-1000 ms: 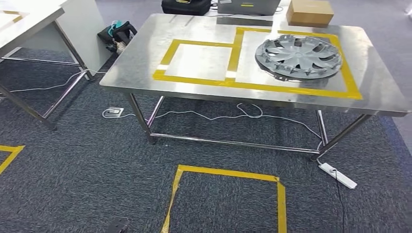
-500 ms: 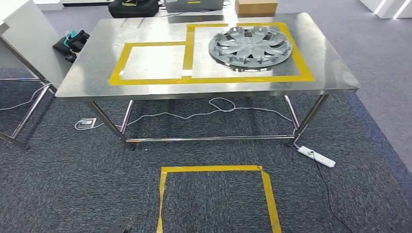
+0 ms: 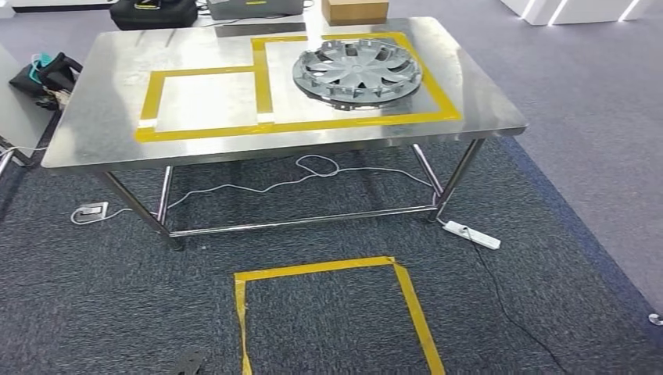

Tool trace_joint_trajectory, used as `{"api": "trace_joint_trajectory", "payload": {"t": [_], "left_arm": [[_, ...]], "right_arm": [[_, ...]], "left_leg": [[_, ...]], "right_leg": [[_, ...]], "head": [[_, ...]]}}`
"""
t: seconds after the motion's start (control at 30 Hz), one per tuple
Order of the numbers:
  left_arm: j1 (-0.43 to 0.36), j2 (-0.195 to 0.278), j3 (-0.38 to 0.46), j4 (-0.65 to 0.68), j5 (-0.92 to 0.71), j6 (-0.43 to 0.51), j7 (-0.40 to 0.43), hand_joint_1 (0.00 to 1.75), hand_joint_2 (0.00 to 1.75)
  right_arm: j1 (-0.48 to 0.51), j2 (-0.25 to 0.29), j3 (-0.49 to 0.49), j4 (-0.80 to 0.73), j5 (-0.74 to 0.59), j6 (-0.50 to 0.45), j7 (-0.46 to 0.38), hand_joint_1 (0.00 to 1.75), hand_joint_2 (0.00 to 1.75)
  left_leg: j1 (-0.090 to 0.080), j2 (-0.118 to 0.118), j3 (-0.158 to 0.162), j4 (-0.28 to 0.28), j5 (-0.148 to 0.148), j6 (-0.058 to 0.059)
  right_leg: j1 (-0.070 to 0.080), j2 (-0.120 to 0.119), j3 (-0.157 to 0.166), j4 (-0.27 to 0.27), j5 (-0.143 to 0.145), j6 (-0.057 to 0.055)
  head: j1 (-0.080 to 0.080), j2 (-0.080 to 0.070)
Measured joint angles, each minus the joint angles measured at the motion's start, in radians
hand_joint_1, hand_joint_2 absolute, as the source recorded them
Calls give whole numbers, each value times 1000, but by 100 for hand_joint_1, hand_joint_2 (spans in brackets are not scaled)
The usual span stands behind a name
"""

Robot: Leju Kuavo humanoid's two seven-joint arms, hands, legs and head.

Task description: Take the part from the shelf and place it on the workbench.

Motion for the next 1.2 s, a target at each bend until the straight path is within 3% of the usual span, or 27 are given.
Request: {"api": "trace_joint_trajectory", "payload": {"t": [0.07, 0.1, 0.13, 0.17, 0.23, 0.27, 0.3, 0.37, 0.4, 0.47, 0.53, 0.6, 0.63, 0.67, 0.7, 0.77, 0.83, 0.9, 0.93, 1.0, 1.07, 1.13, 1.17, 1.2], "left_arm": [[-1, -1, -1, 0, -4, 20, 22, 0, 0], [-3, -1, -1, 0, -5, 29, 32, 0, 0], [-6, -1, -1, 0, -7, 38, 39, 0, 0], [-10, -2, -1, 0, -11, 46, 44, 0, 0], [-19, -5, -3, 0, -19, 56, 51, 0, 0], [-23, -6, -5, 0, -23, 60, 53, 0, 0], [-26, -7, -7, 0, -24, 62, 55, 0, 0], [-31, -8, -9, 0, -26, 64, 56, 0, 0], [-33, -9, -11, 0, -28, 65, 57, 0, 0], [-38, -9, -16, -1, -33, 71, 58, 0, 0], [-40, -8, -18, -1, -40, 78, 61, 0, 0], [-38, -8, -21, -1, -48, 82, 63, 0, 0], [-37, -8, -23, -1, -51, 84, 63, 0, 0], [-37, -7, -25, -1, -53, 86, 63, 0, 0], [-37, -7, -26, -1, -54, 90, 63, 0, 0], [-37, -5, -27, -1, -56, 100, 63, 0, 0], [-34, -4, -29, -1, -60, 109, 61, 0, 0], [-30, -3, -32, -1, -70, 110, 54, 0, 0], [-27, -3, -34, -1, -75, 109, 50, 0, 0], [-22, -2, -40, -1, -81, 105, 42, 0, 0], [-14, -1, -44, -1, -84, 103, 38, 0, 0], [-5, 0, -45, -1, -84, 103, 38, 0, 0], [-3, 1, -46, -1, -84, 103, 38, 0, 0], [-2, 0, -47, -1, -85, 103, 38, 0, 0]], "right_arm": [[-7, 0, 0, 1, 5, 8, -3, 0, 0], [-8, 0, 0, 1, 8, 10, -6, 0, 0], [-8, 0, 0, 2, 9, 12, -8, 0, 0], [-9, 0, 0, 2, 10, 13, -11, 0, 0], [-14, 0, -1, 2, 11, 16, -15, 0, 0], [-18, 0, -2, 2, 11, 17, -16, 0, 0], [-21, 0, -2, 2, 11, 18, -16, 0, 0], [-23, 0, -3, 3, 11, 18, -17, 0, 0], [-21, 0, -4, 4, 12, 19, -17, 0, 0], [-19, 0, -6, 5, 14, 22, -20, 0, 0], [-22, 0, -6, 5, 19, 25, -25, 0, 0], [-25, 0, -6, 5, 25, 27, -30, 0, 0], [-24, 0, -6, 6, 28, 27, -31, 0, 0], [-22, 1, -5, 7, 30, 27, -32, 0, 0], [-20, 1, -5, 7, 31, 27, -32, 0, 0], [-19, 2, -5, 8, 37, 24, -28, 0, 0], [-18, 4, -5, 8, 45, 18, -18, 0, 0], [-9, 7, -5, 9, 52, 8, -7, 0, 0], [-2, 9, -5, 9, 54, 3, -2, 0, 0], [6, 15, -5, 11, 58, -2, 2, 0, 0], [5, 20, -5, 13, 60, -3, 5, 0, 0], [5, 21, -5, 13, 60, -4, 5, 0, 0], [7, 21, -5, 13, 61, -4, 5, 0, 0], [8, 21, -5, 13, 61, -4, 5, 0, 0]], "left_leg": [[-6, 31, -1, 0, 0, 3], [-7, 45, -1, 1, -1, 3], [-8, 57, 0, 1, -1, 4], [-8, 68, 2, 1, -2, 2], [-12, 88, 7, 4, -7, -4], [-15, 98, 9, 5, -9, -9], [-18, 108, 10, 6, -10, -14], [-19, 128, 10, 7, -12, -23], [-17, 120, 8, 13, -19, -29], [-12, 77, -6, 47, -49, -41], [-8, 35, -49, 141, -102, -46], [-6, 19, -108, 260, -145, -49], [-6, 16, -124, 290, -145, -49], [-6, 13, -124, 282, -124, -48], [-5, 6, -106, 237, -88, -47], [0, -37, -47, 105, -21, -43], [2, -73, -13, 25, -1, -37], [-1, -62, -5, 9, -2, -26], [-1, -51, -1, 1, 3, -18], [1, -26, 5, -13, 13, -3], [0, 4, 4, -16, 16, 4], [-1, 36, 1, -16, 16, 4], [0, 50, 0, -15, 16, 2], [2, 62, 0, -14, 15, -2]], "right_leg": [[0, -25, -52, 124, -53, 2], [0, -30, -53, 140, -52, 2], [0, -35, -36, 118, -35, 2], [0, -45, 2, 58, -4, 0], [4, -88, 82, -78, 44, -7], [7, -103, 107, -122, 56, -13], [10, -109, 114, -137, 57, -18], [11, -86, 108, -138, 61, -30], [9, -74, 105, -139, 63, -35], [4, -56, 105, -143, 69, -45], [3, -38, 100, -143, 72, -51], [3, -12, 95, -143, 75, -54], [2, 4, 94, -142, 76, -54], [2, 18, 94, -142, 77, -53], [1, 33, 94, -142, 79, -51], [-1, 60, 92, -140, 81, -42], [-3, 85, 85, -140, 85, -29], [-7, 107, 78, -152, 93, -13], [-8, 103, 76, -154, 94, -8], [-6, 55, 52, -110, 64, -2], [-3, -6, -7, 21, -7, 1], [-5, -28, -50, 127, -48, 7], [-7, -33, -42, 125, -41, 10], [-9, -39, -14, 83, -18, 13]], "head": [[2, 0], [2, 0], [2, 0], [3, 0], [2, 0], [1, 0], [-1, 0], [-4, 0], [-4, 0], [-7, 0], [-9, 0], [-9, 0], [-9, 0], [-9, 0], [-9, 0], [-9, 0], [-9, 0], [-10, 0], [-11, 0], [-4, 0], [3, 0], [4, 0], [4, 0], [4, 0]]}}
